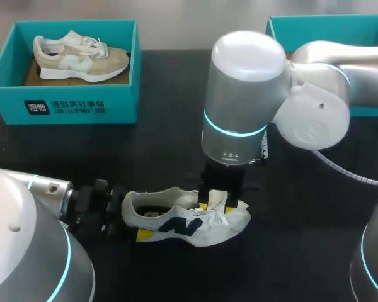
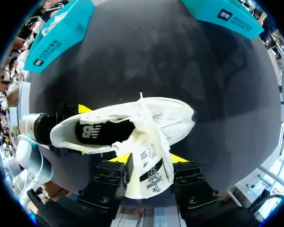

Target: Take the shoe out of the shoebox, open the shoe tongue, remove and reinsert the insole, then place the shoe into the shoebox

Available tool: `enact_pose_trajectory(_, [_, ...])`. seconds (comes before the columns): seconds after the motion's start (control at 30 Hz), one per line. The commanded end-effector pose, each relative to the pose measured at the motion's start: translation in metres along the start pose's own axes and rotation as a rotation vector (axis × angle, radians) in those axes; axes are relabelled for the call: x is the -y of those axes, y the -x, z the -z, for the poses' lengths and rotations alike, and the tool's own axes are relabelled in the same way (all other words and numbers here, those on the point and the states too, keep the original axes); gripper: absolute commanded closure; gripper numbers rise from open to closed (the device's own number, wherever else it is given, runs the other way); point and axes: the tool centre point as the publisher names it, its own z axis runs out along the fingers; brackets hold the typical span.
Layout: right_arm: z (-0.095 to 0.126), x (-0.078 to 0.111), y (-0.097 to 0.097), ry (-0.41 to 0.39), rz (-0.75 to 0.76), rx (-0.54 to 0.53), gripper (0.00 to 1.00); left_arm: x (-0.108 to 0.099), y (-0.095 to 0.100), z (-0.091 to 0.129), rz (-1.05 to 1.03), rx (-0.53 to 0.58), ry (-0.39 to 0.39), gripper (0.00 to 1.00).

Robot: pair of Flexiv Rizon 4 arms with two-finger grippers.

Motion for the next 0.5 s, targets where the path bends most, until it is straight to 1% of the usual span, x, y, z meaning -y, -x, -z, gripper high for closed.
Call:
enact_pose_trajectory(0.03, [-0.007, 0.006, -0.014, 0.071, -0.188, 0.073, 1.00, -0.002, 0.001, -0.001, 0.000, 0.000, 0.000, 1.00])
enact_pose_trajectory(0.17, [-0.007, 0.005, -0.013, 0.064, -0.168, 0.073, 1.00, -0.002, 0.001, -0.001, 0.000, 0.000, 0.000, 1.00])
enact_pose_trajectory(0.27, [-0.007, 0.002, -0.009, 0.054, -0.132, 0.080, 1.00, -0.002, 0.001, -0.001, 0.000, 0.000, 0.000, 1.00])
enact_pose_trajectory(0.4, [-0.007, -0.005, 0.001, 0.042, -0.058, 0.077, 1.00, -0.002, 0.001, -0.001, 0.000, 0.000, 0.000, 1.00])
enact_pose_trajectory(0.43, [-0.007, -0.007, 0.004, 0.051, -0.037, 0.060, 1.00, -0.002, 0.001, -0.001, 0.000, 0.000, 0.000, 1.00])
enact_pose_trajectory(0.5, [-0.009, -0.011, 0.011, 0.035, -0.032, 0.071, 1.00, -0.002, 0.001, -0.001, 0.000, 0.000, 0.000, 1.00])
